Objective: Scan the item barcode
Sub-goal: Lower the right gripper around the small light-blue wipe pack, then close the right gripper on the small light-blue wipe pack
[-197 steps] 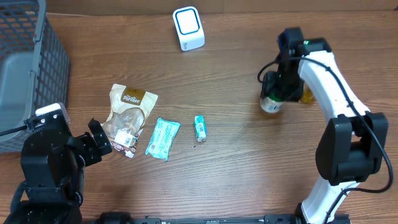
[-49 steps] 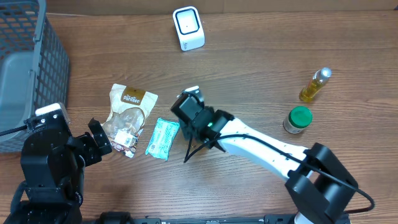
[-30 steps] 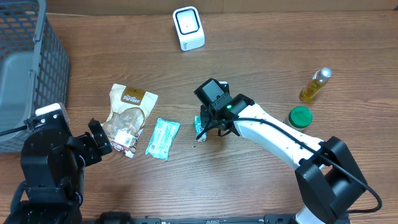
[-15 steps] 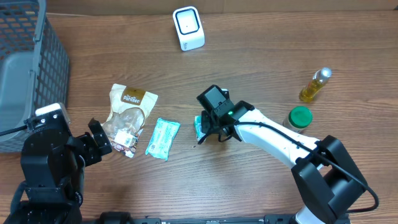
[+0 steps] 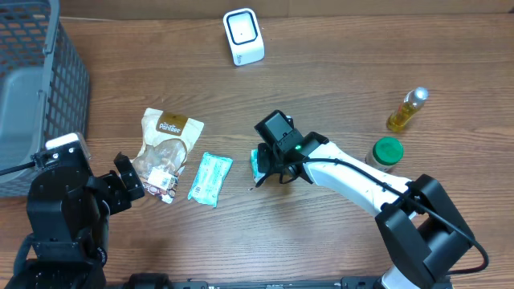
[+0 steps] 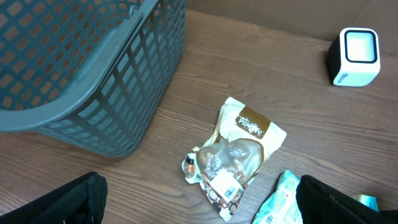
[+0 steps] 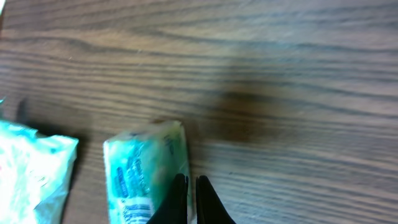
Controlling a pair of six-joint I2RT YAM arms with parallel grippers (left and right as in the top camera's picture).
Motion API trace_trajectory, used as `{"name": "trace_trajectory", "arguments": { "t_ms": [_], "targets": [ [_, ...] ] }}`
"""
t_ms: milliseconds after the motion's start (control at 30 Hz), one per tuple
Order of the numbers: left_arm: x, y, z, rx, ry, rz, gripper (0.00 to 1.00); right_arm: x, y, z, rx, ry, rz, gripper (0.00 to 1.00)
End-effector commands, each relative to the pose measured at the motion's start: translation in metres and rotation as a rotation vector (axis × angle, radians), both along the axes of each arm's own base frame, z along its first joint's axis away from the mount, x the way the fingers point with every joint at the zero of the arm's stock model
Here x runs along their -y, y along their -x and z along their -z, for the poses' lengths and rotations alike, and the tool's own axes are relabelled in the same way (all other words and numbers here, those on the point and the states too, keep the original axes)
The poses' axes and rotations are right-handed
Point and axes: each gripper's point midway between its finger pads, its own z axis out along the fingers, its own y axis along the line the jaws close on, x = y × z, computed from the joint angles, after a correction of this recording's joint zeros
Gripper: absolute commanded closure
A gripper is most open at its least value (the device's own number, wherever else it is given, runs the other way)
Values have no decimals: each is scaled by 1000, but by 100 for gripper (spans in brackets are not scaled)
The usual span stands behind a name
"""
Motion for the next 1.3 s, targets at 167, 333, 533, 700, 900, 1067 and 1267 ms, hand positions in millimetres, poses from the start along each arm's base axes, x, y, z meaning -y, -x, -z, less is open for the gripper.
{"name": "trace_trajectory", "arguments": {
  "t_ms": [167, 333, 533, 700, 900, 1067, 1267],
  "targets": [
    [-3, 1, -3, 11, -4, -15, 1, -19, 21, -1, -92, -95, -63, 96],
    [-3, 1, -3, 11, -4, -15, 0, -20, 20, -1, -86, -99, -63, 96],
    [-3, 1, -3, 11, -4, -15, 1, -19, 19, -1, -85, -98, -62, 88],
    [-3, 1, -3, 11, -4, -15, 0, -16, 16, -1, -70, -81, -53, 74],
    [-3, 1, -3, 11, -4, -15, 1, -24, 7, -6, -25, -115, -55, 57],
    [-3, 1, -3, 11, -4, -15, 0, -23, 8, -5, -33, -110, -54, 67],
    [-3, 1, -3, 11, -4, -15, 1, -22, 14, -3, -52, -95, -60, 64]
  ]
}}
